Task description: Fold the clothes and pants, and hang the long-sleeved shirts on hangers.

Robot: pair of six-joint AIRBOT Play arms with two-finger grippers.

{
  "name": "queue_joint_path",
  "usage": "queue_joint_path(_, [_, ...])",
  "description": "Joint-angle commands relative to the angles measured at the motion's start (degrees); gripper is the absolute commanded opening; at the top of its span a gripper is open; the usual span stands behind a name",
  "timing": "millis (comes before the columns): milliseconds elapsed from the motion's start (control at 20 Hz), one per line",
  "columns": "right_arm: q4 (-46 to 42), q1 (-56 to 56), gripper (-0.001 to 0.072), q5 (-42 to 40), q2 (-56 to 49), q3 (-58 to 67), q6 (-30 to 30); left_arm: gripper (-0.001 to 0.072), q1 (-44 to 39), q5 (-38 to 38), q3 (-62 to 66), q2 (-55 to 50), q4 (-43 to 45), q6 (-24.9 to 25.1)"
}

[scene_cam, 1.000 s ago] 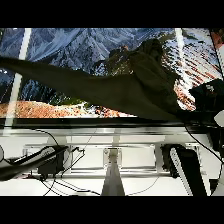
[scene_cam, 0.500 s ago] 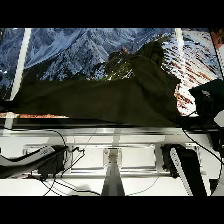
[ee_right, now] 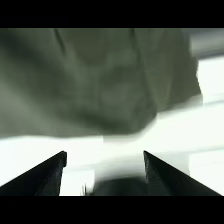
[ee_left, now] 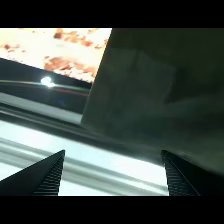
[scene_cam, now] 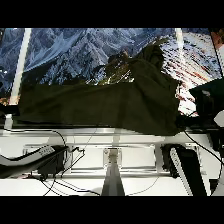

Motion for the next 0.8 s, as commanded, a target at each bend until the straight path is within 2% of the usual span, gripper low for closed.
queue_joint_path(0, [0.4,0.0,0.0548,-22.1,-1.3,0.0,0.1,0.069,0.0,0.7,0.6,0.3,-4.5,-5.7])
queue_joint_path(100, [1.0,0.0,0.0546,-34.3,-5.9,0.7,0.1,0.069,-1.0,0.7,2.2,1.0,-4.9,-5.7])
queue_joint_path(200, [2.6,0.0,0.0546,-40.1,-15.1,4.2,0.1,0.069,-3.0,0.9,4.5,2.0,-5.0,-5.8])
queue_joint_path(450, [11.1,0.0,0.0549,-46.2,-43.3,22.3,0.1,0.0689,-10.6,1.2,7.9,3.6,-5.1,-5.7])
queue_joint_path(550, [15.5,0.1,0.0549,-44.5,-52.7,29.3,0.1,0.0689,-13.7,1.2,7.9,3.6,-5.1,-5.7])
queue_joint_path(650, [20.1,1.3,0.055,-42.7,-59.7,34.4,-0.1,0.0689,-16.3,1.3,7.9,3.6,-5.0,-5.7])
queue_joint_path(750, [20.0,3.9,0.0554,-43.9,-64.2,38.1,-2.6,0.0689,-18.6,2.1,7.9,3.6,-5.0,-5.7])
